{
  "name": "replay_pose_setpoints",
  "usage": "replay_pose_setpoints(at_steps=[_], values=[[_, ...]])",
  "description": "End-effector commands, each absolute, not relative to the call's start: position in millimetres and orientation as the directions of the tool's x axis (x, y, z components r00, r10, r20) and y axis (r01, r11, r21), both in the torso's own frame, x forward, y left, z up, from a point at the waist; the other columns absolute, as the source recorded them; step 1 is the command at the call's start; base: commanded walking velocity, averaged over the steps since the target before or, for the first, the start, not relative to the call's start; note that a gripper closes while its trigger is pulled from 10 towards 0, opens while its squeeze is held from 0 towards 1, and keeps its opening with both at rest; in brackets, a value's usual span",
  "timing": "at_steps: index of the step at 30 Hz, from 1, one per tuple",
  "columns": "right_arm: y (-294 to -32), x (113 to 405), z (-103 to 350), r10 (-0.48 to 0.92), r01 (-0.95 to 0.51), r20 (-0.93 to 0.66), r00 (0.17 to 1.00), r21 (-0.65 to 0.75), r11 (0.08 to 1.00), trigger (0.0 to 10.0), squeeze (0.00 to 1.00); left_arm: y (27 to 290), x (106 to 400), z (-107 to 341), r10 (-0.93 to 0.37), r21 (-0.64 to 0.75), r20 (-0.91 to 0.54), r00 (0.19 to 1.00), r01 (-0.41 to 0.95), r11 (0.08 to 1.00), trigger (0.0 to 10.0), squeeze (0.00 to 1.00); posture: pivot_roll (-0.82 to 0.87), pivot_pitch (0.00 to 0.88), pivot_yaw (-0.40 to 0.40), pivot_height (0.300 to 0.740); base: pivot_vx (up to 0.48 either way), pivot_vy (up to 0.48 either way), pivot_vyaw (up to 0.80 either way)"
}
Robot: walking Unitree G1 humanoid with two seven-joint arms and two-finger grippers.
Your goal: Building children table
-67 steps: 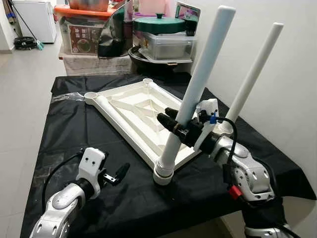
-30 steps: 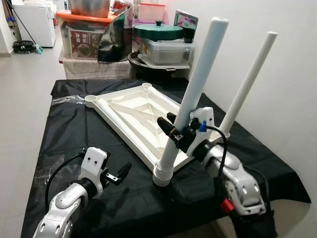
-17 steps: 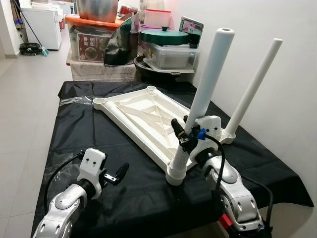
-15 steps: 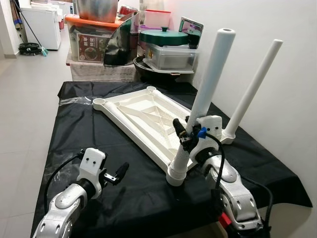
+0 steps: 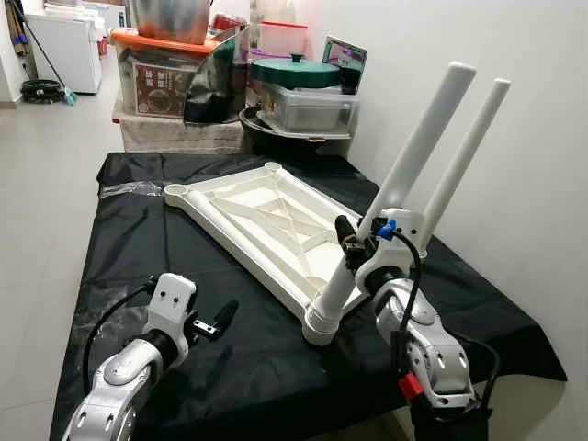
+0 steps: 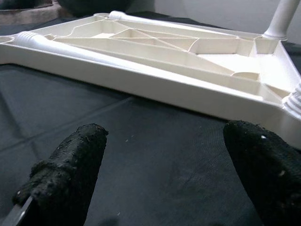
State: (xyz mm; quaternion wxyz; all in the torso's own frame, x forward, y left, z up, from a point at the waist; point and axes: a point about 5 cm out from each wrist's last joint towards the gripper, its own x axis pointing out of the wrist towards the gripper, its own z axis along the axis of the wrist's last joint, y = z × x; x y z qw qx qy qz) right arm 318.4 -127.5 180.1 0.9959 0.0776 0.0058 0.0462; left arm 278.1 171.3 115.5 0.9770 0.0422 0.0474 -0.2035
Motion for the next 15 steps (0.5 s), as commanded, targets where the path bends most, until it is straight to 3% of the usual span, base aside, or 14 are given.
replay_pose_setpoints(at_steps=[1, 7, 8, 15], values=[[-157, 313, 130, -0.062, 0.071, -0.240, 0.969, 0.029, 0.997, 0.0, 0.00, 168, 280, 116, -0.399, 0.069, -0.104, 0.911, 0.407, 0.911, 10.0, 0.00, 0.08, 0.000, -0.133, 0.740, 0.000, 0.000, 0.00], [-173, 317, 130, -0.136, 0.117, -0.226, 0.965, -0.096, 0.988, 0.0, 0.00, 167, 280, 115, -0.390, 0.073, -0.106, 0.915, 0.399, 0.914, 10.0, 0.00, 0.08, 0.000, -0.132, 0.740, 0.000, 0.000, 0.00], [-189, 322, 132, -0.183, 0.159, -0.219, 0.958, -0.120, 0.980, 0.0, 0.00, 168, 281, 115, -0.388, 0.074, -0.106, 0.916, 0.396, 0.915, 10.0, 0.00, 0.08, 0.000, -0.130, 0.740, 0.000, 0.000, 0.00], [-224, 328, 138, -0.297, 0.292, -0.207, 0.932, -0.055, 0.955, 0.0, 0.00, 169, 281, 114, -0.382, 0.077, -0.108, 0.918, 0.391, 0.917, 10.0, 0.00, 0.07, 0.000, -0.127, 0.740, 0.000, 0.000, 0.00]])
